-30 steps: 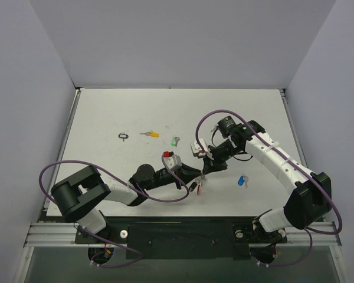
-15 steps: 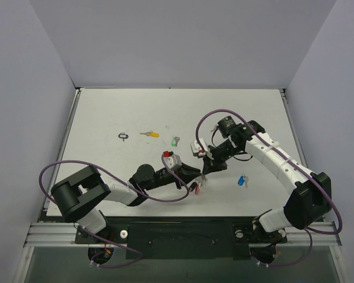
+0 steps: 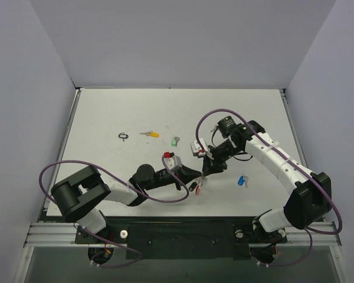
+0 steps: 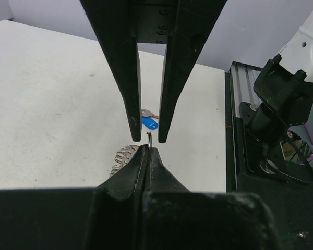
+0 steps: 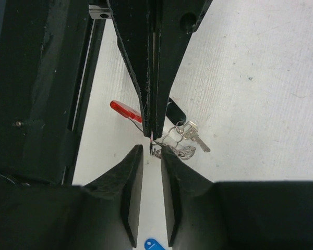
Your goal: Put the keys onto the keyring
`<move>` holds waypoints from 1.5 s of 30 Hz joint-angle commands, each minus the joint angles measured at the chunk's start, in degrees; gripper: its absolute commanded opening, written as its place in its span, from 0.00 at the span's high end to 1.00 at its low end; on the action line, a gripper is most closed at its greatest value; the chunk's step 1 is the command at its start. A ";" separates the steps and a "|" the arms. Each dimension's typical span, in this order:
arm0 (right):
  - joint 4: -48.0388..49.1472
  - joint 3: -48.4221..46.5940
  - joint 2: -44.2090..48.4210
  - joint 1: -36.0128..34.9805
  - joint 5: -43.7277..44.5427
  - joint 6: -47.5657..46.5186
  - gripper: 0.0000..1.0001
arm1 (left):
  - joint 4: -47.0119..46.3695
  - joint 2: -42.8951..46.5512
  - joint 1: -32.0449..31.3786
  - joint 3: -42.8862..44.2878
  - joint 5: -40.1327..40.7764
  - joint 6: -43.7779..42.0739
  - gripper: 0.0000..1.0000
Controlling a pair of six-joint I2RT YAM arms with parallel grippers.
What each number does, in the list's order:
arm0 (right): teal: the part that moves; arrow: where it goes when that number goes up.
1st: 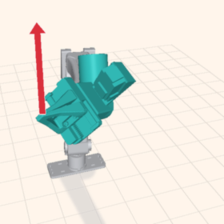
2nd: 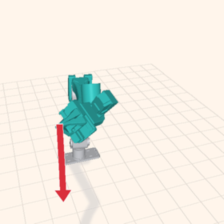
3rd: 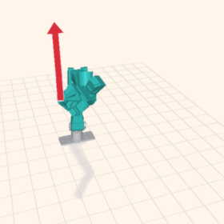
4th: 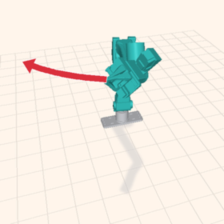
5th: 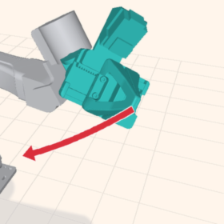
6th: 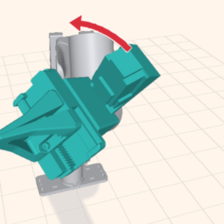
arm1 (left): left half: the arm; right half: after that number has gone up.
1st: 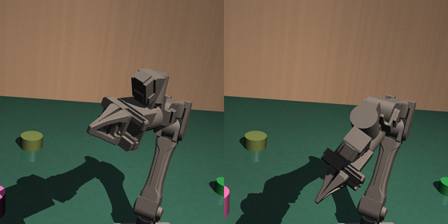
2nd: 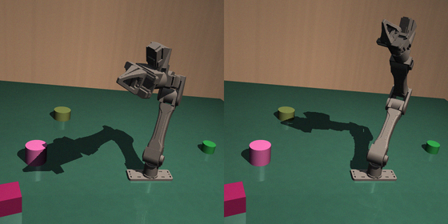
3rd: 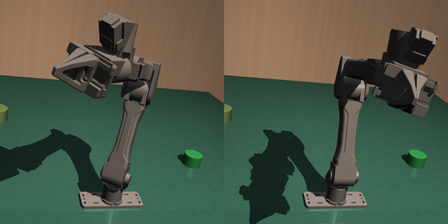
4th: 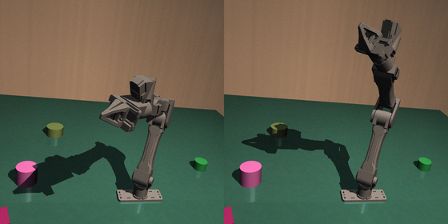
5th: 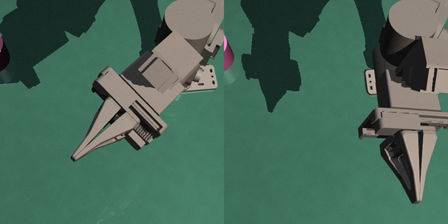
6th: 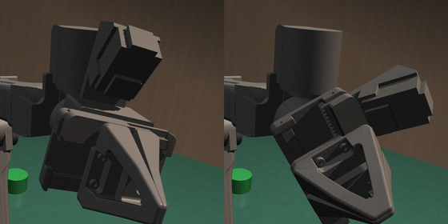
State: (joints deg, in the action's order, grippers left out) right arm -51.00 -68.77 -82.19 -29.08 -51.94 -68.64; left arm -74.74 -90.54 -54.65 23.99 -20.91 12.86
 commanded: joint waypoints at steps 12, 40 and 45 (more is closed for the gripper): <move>-12.63 -0.84 6.26 12.47 -9.49 -0.53 0.38 | -4.82 8.09 1.13 0.53 -12.66 -19.09 1.00; -29.24 -4.88 1.33 15.90 -8.53 -17.06 0.39 | 15.23 16.54 1.04 3.34 -14.95 -26.84 1.00; -28.28 -4.97 0.98 15.98 -7.30 -14.77 0.39 | 17.96 17.06 1.21 4.49 -12.41 -24.30 1.00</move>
State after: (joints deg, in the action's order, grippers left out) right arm -74.17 -71.96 -80.40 -13.19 -59.22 -84.47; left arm -57.89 -75.53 -53.80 25.06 -34.79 -12.67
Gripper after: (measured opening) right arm 0.610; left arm 0.019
